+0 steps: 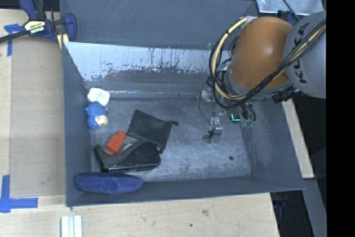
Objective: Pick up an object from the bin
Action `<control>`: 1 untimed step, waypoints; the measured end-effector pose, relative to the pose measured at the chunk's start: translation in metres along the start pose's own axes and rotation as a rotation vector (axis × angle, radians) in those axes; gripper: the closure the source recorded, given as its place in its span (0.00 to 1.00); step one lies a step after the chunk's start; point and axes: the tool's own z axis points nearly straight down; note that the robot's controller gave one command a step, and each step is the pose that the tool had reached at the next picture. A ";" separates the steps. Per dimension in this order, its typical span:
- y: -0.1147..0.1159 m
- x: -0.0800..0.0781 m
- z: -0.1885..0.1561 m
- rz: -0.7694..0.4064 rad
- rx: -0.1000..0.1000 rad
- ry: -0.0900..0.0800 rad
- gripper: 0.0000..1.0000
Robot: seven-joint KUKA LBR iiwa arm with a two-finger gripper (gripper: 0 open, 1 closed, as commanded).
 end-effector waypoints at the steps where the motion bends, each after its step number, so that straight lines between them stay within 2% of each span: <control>1: 0.040 -0.012 0.090 -0.062 -0.001 -0.002 0.00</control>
Offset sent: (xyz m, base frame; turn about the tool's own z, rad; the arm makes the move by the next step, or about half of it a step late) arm 0.0123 0.0382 -0.0853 -0.0580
